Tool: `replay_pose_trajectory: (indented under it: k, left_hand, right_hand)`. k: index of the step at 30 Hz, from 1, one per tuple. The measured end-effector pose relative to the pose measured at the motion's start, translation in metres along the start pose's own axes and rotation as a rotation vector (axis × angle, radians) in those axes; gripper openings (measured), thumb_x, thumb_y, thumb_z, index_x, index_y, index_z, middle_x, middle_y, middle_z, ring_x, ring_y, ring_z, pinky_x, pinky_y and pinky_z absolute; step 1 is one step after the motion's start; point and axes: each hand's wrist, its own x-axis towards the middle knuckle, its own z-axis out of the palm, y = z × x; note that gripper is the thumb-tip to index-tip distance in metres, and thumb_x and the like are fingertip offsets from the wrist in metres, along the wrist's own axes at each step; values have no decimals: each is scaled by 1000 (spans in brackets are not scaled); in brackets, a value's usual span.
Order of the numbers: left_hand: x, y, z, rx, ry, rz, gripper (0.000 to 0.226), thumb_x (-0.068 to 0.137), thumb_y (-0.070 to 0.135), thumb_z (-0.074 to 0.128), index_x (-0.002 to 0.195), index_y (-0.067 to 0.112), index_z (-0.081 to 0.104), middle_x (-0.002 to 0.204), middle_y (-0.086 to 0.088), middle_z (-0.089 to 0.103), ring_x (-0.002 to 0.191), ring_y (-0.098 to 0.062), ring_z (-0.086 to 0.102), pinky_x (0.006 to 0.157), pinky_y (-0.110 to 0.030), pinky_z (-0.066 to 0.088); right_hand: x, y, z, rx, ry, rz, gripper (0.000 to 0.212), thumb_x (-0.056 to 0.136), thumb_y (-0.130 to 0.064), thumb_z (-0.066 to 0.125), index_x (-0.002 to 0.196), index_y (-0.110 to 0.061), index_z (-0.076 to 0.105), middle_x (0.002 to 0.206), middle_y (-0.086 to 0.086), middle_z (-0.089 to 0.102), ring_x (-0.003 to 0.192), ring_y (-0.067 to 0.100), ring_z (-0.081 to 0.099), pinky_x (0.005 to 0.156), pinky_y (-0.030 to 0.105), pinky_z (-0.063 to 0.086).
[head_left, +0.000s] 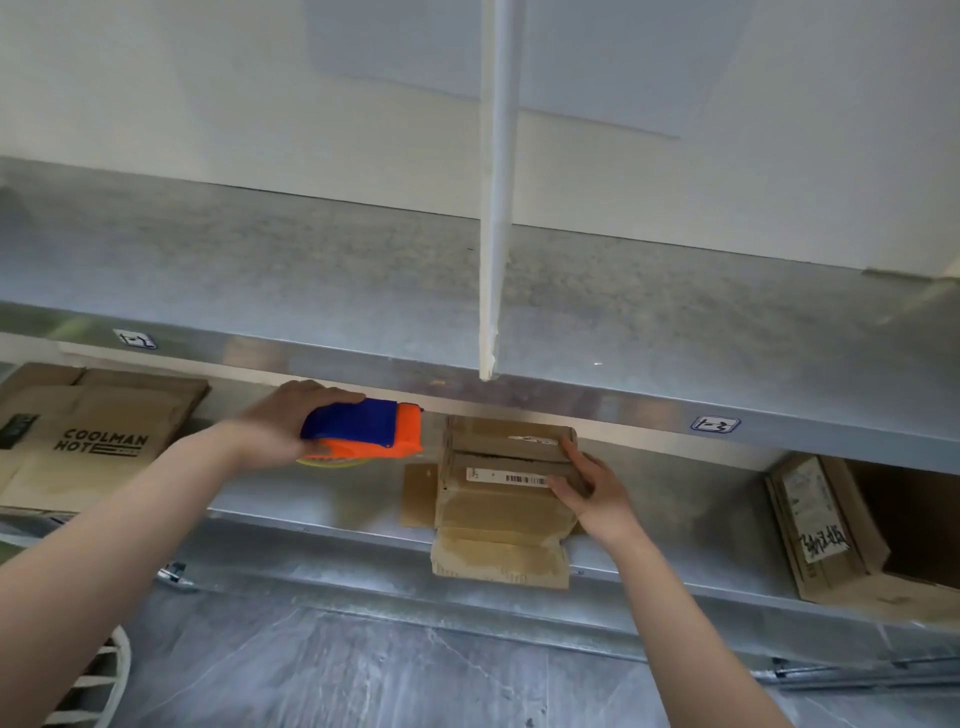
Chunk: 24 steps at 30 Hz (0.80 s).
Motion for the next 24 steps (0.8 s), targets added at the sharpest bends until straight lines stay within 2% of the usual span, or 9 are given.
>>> replay_pose_trajectory:
  k: [3, 8, 13, 16, 20, 24]
  left_hand:
    - [-2, -9, 11, 3, -15, -42, 69, 78, 30, 75, 118, 66, 32, 132, 5, 49, 119, -15, 44, 100, -32, 38]
    - [5, -14, 19, 42, -50, -27, 71, 81, 29, 73, 126, 62, 29, 138, 6, 45, 125, -17, 36, 105, -32, 32]
    - [3, -26, 10, 65, -27, 35, 76, 84, 24, 69, 115, 78, 25, 127, 15, 46, 119, -11, 39, 102, -29, 33]
    - [-5, -35, 7, 80, -46, -15, 68, 87, 23, 67, 124, 64, 28, 131, 9, 46, 123, -15, 37, 103, -28, 31]
    - [7, -10, 26, 179, -84, 6, 64, 88, 36, 64, 141, 49, 32, 135, 6, 44, 125, -17, 34, 102, -30, 34]
    - [20, 5, 45, 164, -119, -25, 68, 88, 40, 64, 146, 46, 28, 139, 4, 42, 128, -19, 32, 102, -33, 35]
  right_hand:
    - [-1, -2, 2, 31, 3, 3, 58, 90, -35, 67, 142, -42, 42, 133, -9, 46, 117, 8, 47, 100, 19, 35]
    - [-2, -2, 4, 56, -2, 5, 57, 89, -36, 68, 137, -50, 40, 133, -10, 50, 119, 9, 50, 101, 21, 38]
    - [-1, -3, 3, 33, -20, 12, 55, 90, -38, 66, 132, -56, 37, 134, -11, 47, 117, 8, 47, 102, 21, 37]
    - [2, -2, 5, 33, -12, 17, 54, 90, -37, 67, 129, -58, 37, 134, -12, 47, 119, 9, 47, 103, 22, 37]
    - [4, -1, 6, 11, 3, 6, 54, 89, -38, 67, 121, -67, 35, 134, -12, 49, 121, 10, 49, 105, 26, 39]
    - [4, -3, 8, 32, 11, 12, 53, 90, -36, 66, 121, -67, 37, 133, -12, 49, 119, 9, 49, 103, 25, 40]
